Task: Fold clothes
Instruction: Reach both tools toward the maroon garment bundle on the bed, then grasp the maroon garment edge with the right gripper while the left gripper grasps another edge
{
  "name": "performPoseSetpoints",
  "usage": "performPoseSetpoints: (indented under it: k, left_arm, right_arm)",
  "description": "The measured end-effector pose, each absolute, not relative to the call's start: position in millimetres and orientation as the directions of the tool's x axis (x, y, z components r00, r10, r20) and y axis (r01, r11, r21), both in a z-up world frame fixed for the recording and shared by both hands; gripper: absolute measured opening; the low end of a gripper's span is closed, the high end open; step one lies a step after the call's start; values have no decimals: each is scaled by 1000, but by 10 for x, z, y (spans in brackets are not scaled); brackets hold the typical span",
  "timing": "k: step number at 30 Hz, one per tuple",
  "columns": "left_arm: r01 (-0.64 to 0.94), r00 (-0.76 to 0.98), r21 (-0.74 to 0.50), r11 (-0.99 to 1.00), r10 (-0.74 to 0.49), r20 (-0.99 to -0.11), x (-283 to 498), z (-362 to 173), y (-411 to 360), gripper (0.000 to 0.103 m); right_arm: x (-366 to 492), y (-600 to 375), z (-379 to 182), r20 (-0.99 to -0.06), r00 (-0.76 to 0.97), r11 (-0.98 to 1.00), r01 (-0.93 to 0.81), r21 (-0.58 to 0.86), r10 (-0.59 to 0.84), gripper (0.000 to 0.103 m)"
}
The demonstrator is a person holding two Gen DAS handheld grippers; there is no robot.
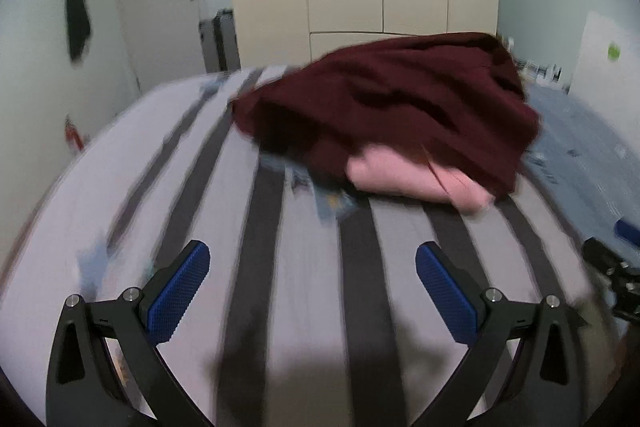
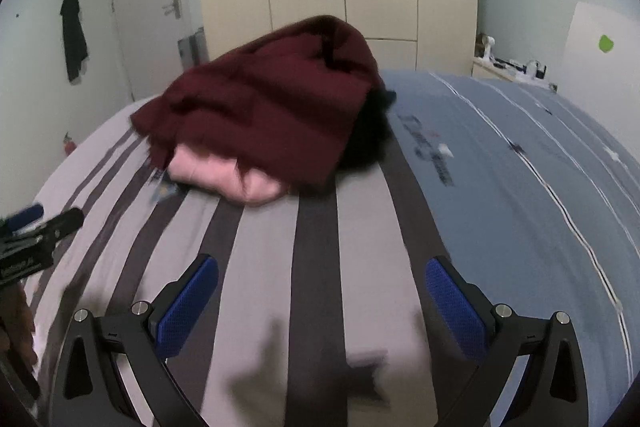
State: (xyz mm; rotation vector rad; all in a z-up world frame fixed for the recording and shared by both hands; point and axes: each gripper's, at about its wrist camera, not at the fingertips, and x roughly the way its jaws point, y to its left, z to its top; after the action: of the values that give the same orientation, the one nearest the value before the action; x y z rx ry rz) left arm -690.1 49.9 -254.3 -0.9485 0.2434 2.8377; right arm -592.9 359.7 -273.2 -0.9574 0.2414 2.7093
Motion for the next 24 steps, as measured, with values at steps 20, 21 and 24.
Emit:
performPoseSetpoints:
  k: [20, 21, 24]
  left_arm:
    - [-233, -812, 437, -869, -74, -580, -8212, -2543, 731, 85]
    - [-250, -804, 418, -873, -54, -592, -8175, -2519, 720, 72]
    - [-299, -780, 360, -883, 9, -626, -8064, -2448, 685, 22]
  right_arm:
    - [-7473, 3984, -2959, -730, -660, -955, -295, 33, 179, 56]
    - [-7509, 4011, -2970, -744, -645, -952, -303, 44, 171, 53]
    - [-7561, 4078, -2985, -773, -623, -947, -305, 96, 123, 41]
